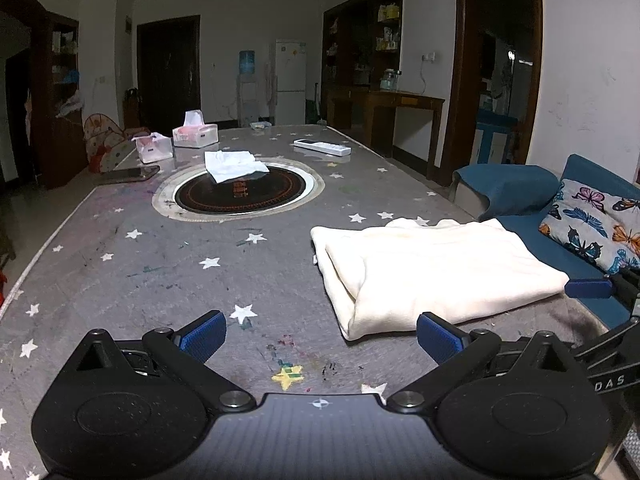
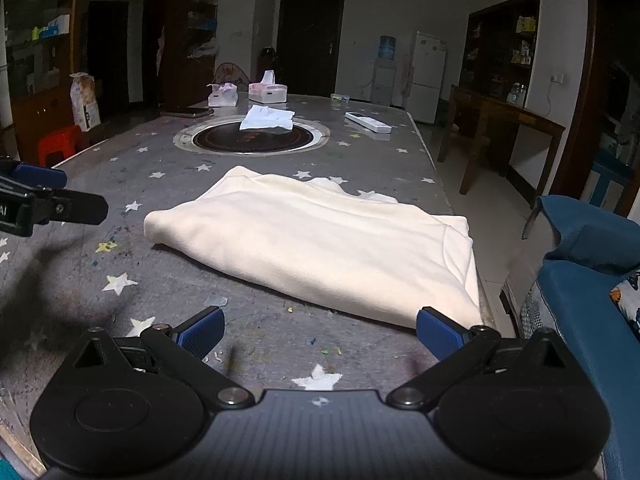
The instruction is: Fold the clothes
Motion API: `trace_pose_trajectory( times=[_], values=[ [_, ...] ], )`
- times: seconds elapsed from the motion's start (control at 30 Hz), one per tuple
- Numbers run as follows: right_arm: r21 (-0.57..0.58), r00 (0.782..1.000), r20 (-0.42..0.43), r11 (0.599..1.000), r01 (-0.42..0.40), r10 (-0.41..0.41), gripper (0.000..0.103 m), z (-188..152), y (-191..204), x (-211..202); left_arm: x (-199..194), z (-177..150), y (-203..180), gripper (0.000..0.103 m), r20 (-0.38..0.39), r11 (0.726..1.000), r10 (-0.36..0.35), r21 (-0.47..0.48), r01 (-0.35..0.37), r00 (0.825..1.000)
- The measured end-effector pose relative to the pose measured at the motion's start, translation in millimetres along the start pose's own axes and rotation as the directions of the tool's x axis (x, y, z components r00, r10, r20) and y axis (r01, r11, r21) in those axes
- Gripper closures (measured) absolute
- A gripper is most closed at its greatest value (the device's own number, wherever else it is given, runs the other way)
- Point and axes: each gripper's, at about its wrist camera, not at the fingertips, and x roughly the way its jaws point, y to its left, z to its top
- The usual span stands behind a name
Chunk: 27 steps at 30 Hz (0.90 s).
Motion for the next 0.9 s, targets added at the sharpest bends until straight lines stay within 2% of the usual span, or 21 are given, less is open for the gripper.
trace_pose_trajectory(
  times=[0.5,0.9],
  values=[
    [0.074,0.998,-0.061,0.997,0.018,-0.014,0.0,-5,-8,10,11,4,-5,0.0,-0.058,1.0,-0.001,-0.03,-0.001,0.998],
    [0.087,0.998,-0.064,0.996,0.025,-0.02,0.0,-5,-7,11,15,5,-15,0.0,-0.077,1.0,-0.01,-0.027,0.008,0.997]
  ],
)
